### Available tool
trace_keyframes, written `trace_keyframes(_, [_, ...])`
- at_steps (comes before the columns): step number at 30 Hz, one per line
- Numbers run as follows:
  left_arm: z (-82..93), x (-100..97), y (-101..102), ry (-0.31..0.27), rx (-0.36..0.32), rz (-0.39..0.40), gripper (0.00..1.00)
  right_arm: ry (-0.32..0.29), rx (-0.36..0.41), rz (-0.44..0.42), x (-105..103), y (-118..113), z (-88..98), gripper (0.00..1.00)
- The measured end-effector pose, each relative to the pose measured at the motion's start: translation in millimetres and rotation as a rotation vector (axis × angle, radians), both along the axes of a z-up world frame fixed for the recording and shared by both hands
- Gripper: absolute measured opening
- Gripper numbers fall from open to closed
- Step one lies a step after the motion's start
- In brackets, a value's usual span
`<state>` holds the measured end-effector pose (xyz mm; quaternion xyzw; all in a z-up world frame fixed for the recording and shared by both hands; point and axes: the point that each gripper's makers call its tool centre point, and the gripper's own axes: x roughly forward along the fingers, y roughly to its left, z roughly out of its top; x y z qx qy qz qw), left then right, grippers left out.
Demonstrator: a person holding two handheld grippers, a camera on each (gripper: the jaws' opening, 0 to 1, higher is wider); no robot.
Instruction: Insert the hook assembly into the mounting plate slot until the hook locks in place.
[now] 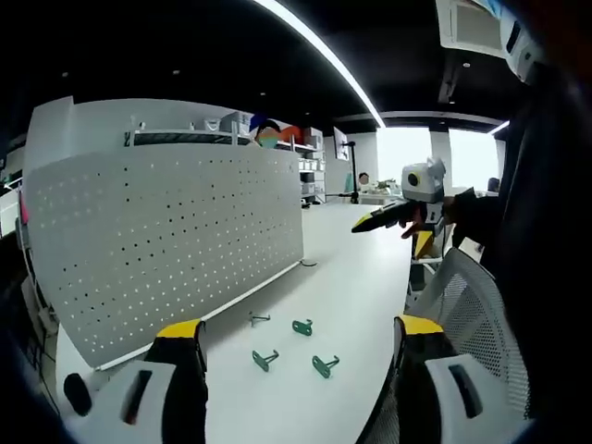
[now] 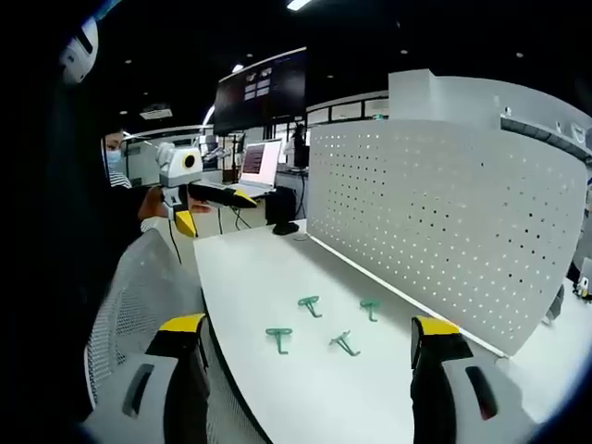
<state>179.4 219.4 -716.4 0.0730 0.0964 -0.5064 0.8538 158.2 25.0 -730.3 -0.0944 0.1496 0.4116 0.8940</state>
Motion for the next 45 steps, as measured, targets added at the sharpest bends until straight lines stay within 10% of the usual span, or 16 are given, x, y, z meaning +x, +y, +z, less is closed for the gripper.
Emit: trace_keyframes(45, [3.0,15.2,-12.5,-0.026,0.089,-0.036,0.74,0.019,0.003,0.01,-0.4,3.0,-5.7,0.86])
